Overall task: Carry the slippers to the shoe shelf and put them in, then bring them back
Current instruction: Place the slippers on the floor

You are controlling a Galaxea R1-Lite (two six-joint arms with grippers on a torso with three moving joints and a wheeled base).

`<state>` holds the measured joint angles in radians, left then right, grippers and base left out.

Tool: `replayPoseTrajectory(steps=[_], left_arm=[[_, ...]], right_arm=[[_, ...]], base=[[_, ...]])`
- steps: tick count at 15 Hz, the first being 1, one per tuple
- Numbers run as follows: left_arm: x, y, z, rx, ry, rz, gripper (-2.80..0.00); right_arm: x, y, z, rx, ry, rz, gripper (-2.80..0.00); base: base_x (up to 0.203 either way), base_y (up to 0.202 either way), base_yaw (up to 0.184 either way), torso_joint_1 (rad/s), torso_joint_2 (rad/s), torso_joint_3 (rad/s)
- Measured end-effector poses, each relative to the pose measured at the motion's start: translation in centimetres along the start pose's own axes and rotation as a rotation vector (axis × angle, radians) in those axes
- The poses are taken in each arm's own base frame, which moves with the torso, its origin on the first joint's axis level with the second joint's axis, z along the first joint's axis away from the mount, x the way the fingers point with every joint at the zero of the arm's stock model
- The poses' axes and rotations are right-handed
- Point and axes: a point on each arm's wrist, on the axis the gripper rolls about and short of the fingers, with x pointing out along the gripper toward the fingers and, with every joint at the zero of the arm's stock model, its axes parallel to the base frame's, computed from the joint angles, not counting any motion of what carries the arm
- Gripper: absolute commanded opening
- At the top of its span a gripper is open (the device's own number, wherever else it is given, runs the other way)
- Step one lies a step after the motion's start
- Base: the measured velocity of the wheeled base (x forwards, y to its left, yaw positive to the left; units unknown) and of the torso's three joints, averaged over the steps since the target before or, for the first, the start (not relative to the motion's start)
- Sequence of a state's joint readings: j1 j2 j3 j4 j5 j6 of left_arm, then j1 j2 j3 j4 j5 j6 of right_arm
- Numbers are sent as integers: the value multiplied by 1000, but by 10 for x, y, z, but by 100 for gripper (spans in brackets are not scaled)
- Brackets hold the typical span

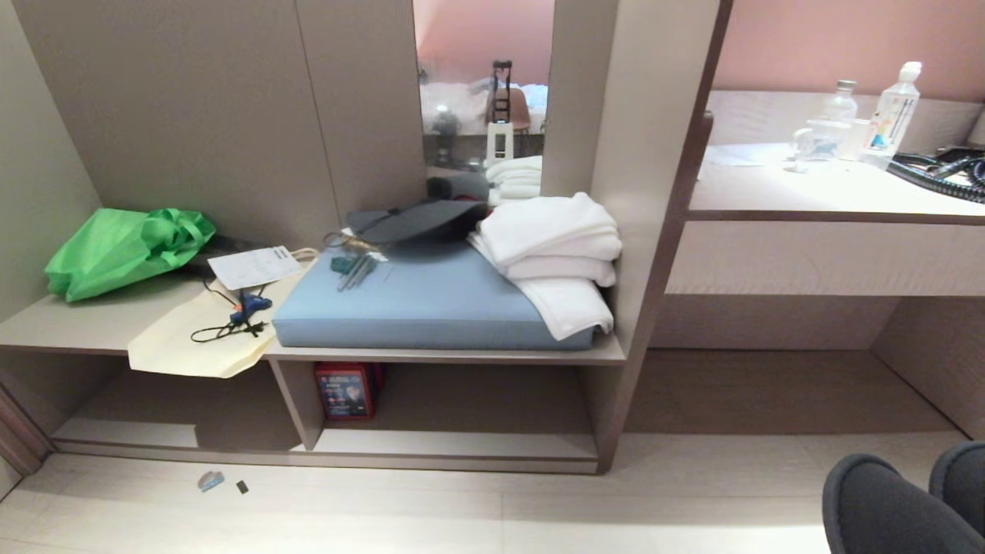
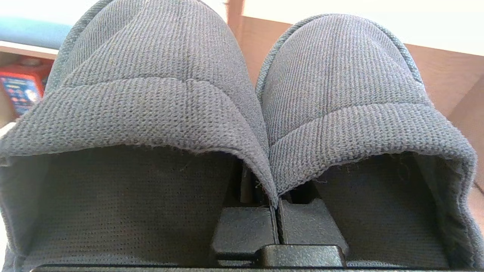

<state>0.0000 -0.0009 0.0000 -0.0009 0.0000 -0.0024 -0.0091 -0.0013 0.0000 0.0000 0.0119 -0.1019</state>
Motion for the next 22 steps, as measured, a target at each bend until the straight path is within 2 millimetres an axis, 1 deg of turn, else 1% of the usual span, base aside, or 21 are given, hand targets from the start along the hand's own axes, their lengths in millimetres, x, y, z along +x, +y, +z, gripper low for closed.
replayPoseTrajectory(steps=[22], left_arm=[[0,0,0,0,0,0,-280]], right_arm=[[0,0,0,0,0,0,-280]], base=[[0,-196,3,3,3,1]])
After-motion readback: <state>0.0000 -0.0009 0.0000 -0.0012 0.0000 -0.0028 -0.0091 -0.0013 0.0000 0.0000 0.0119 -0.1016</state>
